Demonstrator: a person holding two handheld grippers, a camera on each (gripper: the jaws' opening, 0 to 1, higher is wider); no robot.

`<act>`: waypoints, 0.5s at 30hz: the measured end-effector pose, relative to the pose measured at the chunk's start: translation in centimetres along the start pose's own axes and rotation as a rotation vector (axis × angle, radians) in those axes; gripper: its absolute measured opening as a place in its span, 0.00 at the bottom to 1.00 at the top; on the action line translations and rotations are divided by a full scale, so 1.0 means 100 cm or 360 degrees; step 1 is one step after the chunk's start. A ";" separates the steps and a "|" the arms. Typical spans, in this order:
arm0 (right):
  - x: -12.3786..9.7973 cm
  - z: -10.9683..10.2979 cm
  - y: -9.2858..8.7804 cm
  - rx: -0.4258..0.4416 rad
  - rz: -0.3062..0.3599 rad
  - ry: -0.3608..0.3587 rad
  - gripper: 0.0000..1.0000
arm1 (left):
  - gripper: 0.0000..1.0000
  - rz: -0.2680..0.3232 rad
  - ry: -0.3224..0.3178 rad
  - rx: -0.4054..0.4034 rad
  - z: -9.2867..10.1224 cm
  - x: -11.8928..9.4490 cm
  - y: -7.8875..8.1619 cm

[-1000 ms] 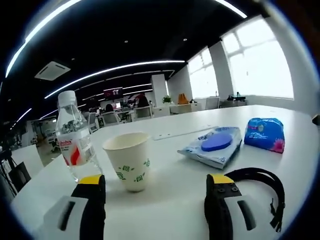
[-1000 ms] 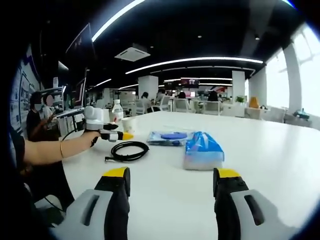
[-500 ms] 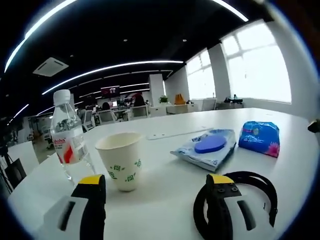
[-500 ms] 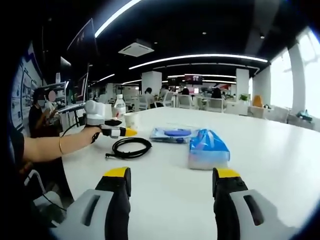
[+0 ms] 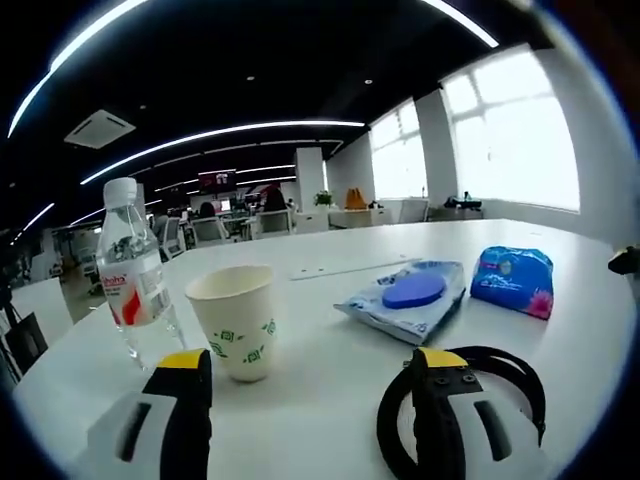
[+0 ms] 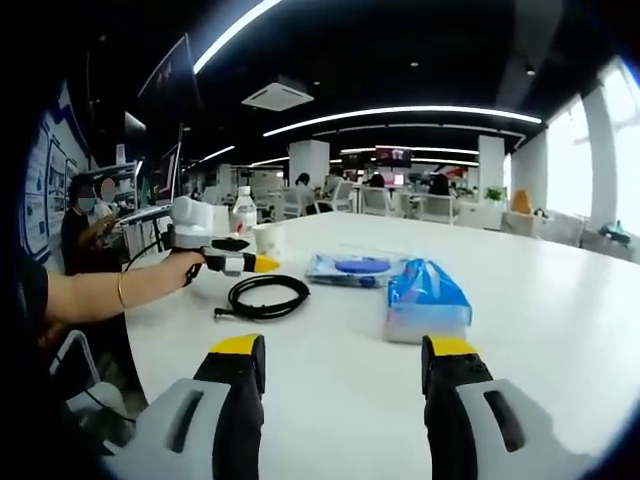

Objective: Arrange the tabletop items into an orderly group along one side of the table until the central work area is clear of visible clutter.

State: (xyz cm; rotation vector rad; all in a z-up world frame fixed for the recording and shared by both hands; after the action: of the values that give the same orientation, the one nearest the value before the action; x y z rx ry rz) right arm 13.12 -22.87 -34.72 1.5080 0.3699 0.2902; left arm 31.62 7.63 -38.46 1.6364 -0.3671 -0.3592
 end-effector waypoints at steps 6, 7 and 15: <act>0.004 -0.002 0.001 -0.0022 -0.0004 0.0021 0.57 | 0.79 -0.0014 -0.0018 -0.0004 0.003 -0.001 0.002; 0.005 -0.002 0.001 -0.0025 -0.0004 0.0022 0.57 | 0.78 -0.0016 -0.0022 -0.0009 0.003 -0.001 0.002; 0.010 -0.003 0.001 -0.0040 -0.0005 0.0037 0.55 | 0.74 -0.0023 -0.0050 -0.0006 0.007 0.000 0.002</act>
State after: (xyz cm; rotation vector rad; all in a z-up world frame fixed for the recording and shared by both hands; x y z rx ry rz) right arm 13.88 -22.19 -34.64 1.4802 0.3860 0.3092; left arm 31.28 7.00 -38.30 1.6319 -0.3782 -0.3965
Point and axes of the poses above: the point that each gripper's makers call its tool centre point, and the gripper's own axes: x roughly forward along the fingers, z roughly to its right, y roughly out of its top, the point moved 8 cm from there along -x, roughly backward along the fingers, and after that the axes turned 12 degrees about z, right-handed, at the moved point
